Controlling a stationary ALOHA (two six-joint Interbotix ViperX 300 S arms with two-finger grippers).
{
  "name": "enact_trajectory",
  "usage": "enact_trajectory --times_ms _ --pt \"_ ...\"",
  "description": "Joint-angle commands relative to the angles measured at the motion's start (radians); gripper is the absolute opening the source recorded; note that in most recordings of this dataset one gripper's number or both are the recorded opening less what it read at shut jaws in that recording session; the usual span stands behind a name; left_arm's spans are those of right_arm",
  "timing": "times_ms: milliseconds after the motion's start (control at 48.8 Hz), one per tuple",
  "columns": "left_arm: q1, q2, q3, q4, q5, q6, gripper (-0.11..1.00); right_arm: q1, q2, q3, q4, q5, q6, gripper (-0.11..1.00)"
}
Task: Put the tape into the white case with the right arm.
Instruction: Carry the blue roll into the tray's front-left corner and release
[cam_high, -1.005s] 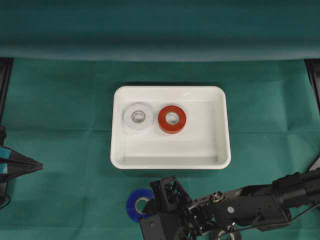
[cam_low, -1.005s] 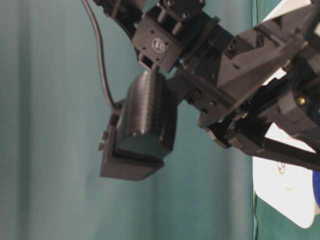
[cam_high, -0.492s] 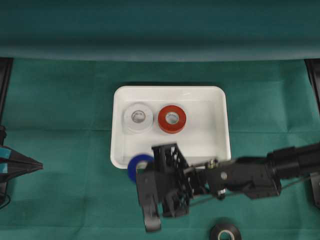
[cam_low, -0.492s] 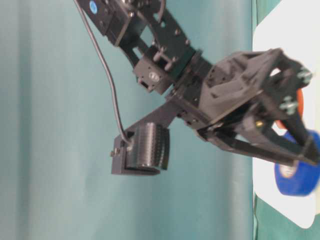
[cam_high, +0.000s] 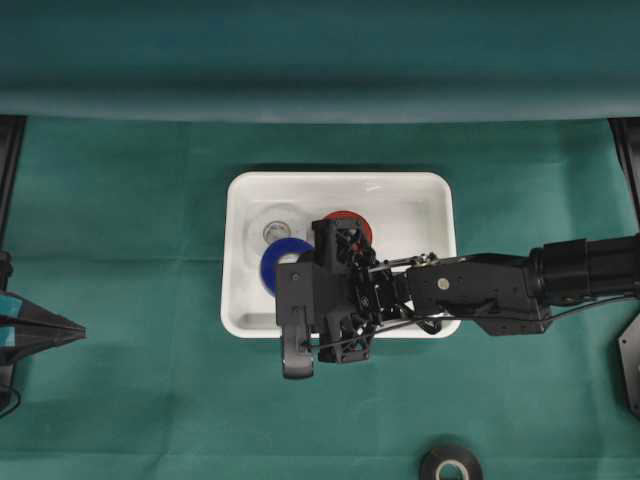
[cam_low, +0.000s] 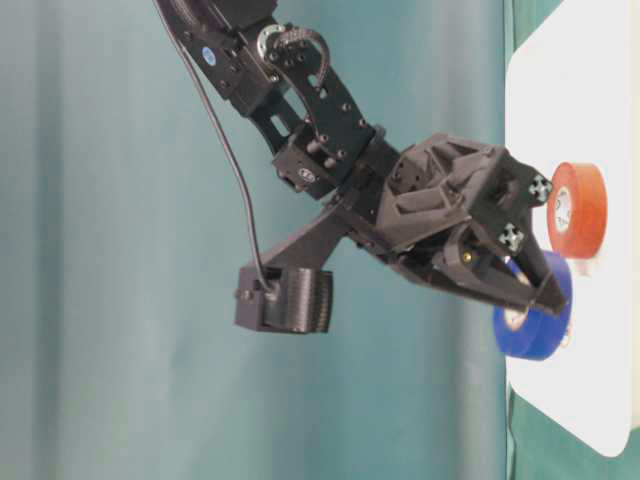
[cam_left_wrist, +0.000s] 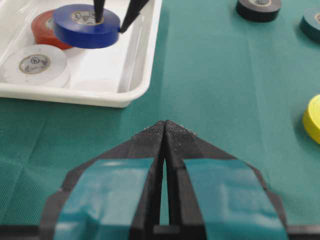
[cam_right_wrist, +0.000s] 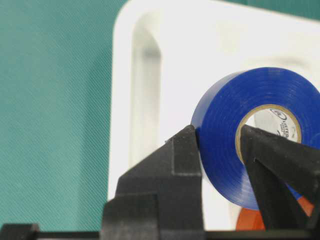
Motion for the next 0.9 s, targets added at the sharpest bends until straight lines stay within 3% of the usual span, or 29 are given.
enact_trajectory --times_ms 0,492,615,759,800,882 --pt "0.005 0.008 -0.009 -0.002 -0.005 0.000 0.00 -0.002 -0.038 -0.012 -0.018 -0.032 -0.002 0.01" --pt "0.005 0.008 -0.009 -0.002 -0.005 0.000 0.00 -0.002 -0.026 -0.006 -0.021 -0.054 0.002 0.02" --pt "0.005 0.008 -0.011 -0.002 -0.005 0.000 0.00 0.002 -0.026 -0.002 -0.021 -0.048 0.005 0.25" --pt "0.005 0.008 -0.011 -0.002 -0.005 0.000 0.00 0.003 -0.026 0.000 -0.021 -0.049 0.006 0.67" --pt "0.005 0.008 -0.009 -0.002 -0.005 0.000 0.00 0.003 -0.026 0.002 -0.021 -0.048 0.008 0.69" --pt "0.005 0.008 -0.009 -0.002 -0.005 0.000 0.00 0.003 -0.026 0.003 -0.021 -0.048 0.009 0.62"
